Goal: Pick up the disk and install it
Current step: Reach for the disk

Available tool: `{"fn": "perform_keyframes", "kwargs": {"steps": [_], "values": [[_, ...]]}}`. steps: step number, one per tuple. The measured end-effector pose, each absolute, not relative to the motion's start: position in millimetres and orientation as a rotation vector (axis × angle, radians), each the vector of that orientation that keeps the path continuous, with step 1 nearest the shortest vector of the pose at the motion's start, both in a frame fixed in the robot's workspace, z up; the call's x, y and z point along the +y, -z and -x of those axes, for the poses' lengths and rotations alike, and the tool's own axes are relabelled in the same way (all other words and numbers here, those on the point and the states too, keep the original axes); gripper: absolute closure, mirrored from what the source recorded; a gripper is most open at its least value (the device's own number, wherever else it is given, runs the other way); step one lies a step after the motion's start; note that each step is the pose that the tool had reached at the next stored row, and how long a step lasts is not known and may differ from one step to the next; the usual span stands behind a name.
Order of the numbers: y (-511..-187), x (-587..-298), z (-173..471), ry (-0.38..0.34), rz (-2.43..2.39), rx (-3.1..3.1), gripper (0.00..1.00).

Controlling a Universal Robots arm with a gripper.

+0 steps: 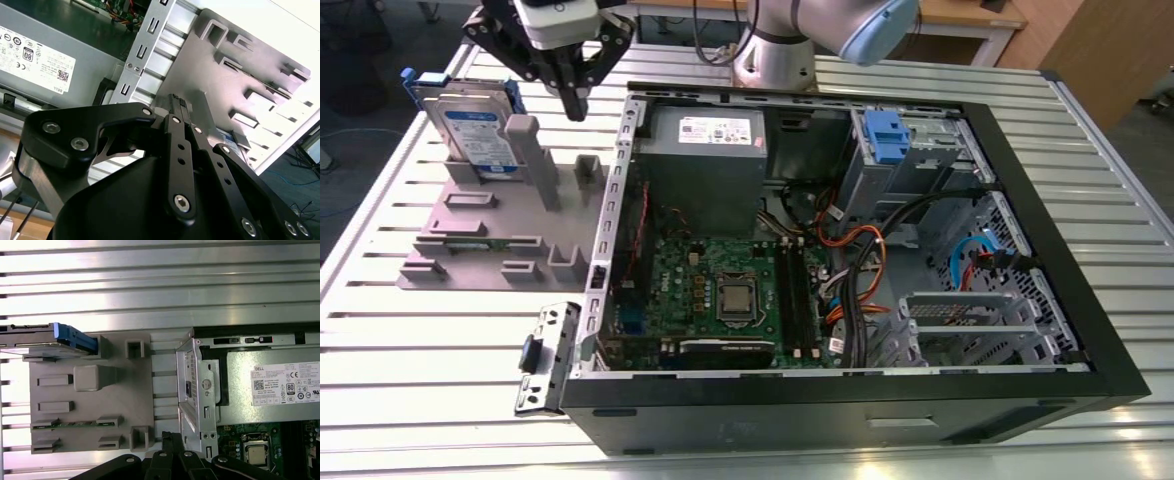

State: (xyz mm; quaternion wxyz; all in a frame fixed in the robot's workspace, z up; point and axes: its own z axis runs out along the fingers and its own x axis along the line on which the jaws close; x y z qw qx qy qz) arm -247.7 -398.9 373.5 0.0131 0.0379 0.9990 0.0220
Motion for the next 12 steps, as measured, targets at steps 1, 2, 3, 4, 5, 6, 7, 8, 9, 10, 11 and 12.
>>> {"fn": "perform_keyframes", "kwargs": {"steps": [1,2,3,4,5,6,7,8,9,10,11,12], "values": [[-373.4,-398.9,248.0,-0.069,-0.118,3.112,0.90],[-373.4,-398.9,248.2,-0.069,-0.118,3.113,0.90],[-373.3,-398.9,248.4,-0.069,-0.118,3.112,0.90],[-373.3,-398.9,248.7,-0.069,-0.118,3.112,0.90],[-373.2,-398.9,248.9,-0.069,-0.118,3.112,0.90],[-373.2,-398.9,249.1,-0.069,-0.118,3.113,0.90],[-373.1,-398.9,249.4,-0.069,-0.118,3.113,0.90],[-373.1,-398.9,249.6,-0.069,-0.118,3.112,0.90],[-373.0,-398.9,249.9,-0.069,-0.118,3.112,0.90],[-372.9,-398.9,250.2,-0.069,-0.118,3.112,0.90],[-372.9,-398.9,250.4,-0.069,-0.118,3.112,0.90],[-372.9,-398.9,250.7,-0.069,-0.118,3.112,0.90]]}}
